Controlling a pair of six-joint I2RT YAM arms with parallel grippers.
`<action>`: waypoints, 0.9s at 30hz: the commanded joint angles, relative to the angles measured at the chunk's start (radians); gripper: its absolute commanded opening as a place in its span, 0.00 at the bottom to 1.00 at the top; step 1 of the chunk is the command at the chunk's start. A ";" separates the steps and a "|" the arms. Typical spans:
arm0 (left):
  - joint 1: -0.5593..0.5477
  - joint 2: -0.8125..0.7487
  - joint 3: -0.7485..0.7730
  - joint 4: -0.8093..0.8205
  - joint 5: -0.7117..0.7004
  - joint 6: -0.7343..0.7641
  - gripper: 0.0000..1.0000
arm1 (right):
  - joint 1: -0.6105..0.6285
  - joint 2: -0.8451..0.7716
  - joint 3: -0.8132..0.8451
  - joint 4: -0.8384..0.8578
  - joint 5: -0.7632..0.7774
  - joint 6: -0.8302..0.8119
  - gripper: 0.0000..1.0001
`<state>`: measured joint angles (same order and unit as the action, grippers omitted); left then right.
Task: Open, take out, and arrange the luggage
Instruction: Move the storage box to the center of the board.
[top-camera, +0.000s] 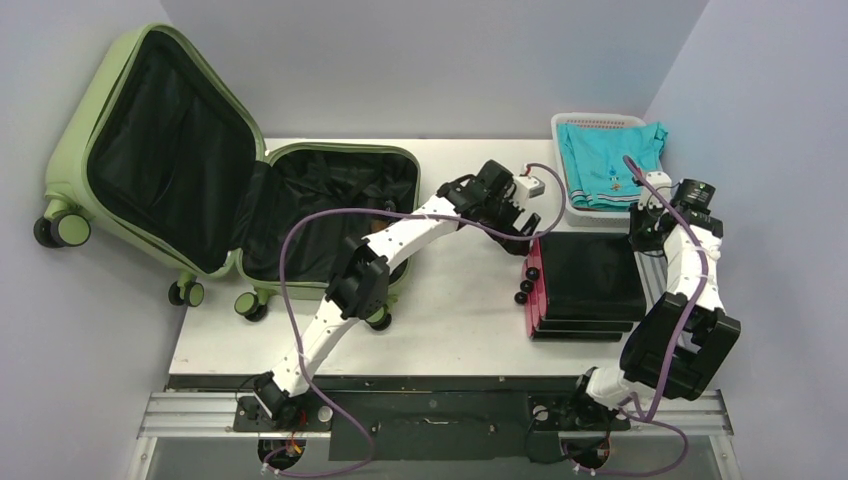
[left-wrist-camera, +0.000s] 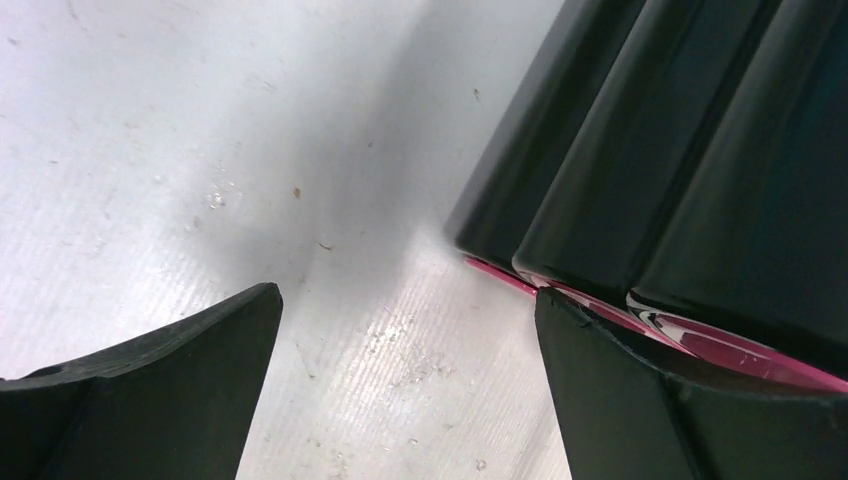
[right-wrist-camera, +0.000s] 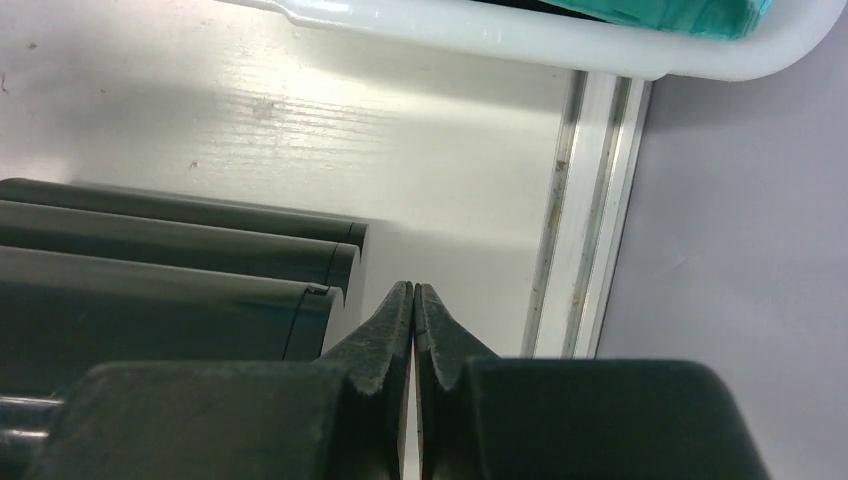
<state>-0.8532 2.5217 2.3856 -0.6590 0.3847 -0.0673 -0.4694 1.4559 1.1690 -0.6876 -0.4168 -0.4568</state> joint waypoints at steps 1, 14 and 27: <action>0.027 -0.040 0.042 0.087 0.004 -0.026 0.96 | 0.014 0.004 0.011 -0.010 -0.009 0.038 0.00; 0.088 -0.411 -0.536 0.280 0.171 -0.052 0.96 | -0.183 -0.209 -0.057 -0.095 -0.089 -0.081 0.10; 0.036 -0.564 -0.858 0.442 0.262 -0.118 0.96 | -0.381 -0.271 -0.045 -0.757 -0.145 -0.903 0.26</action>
<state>-0.8356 2.0392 1.5608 -0.3084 0.6056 -0.1730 -0.7963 1.2098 1.1076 -1.1442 -0.5224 -0.9749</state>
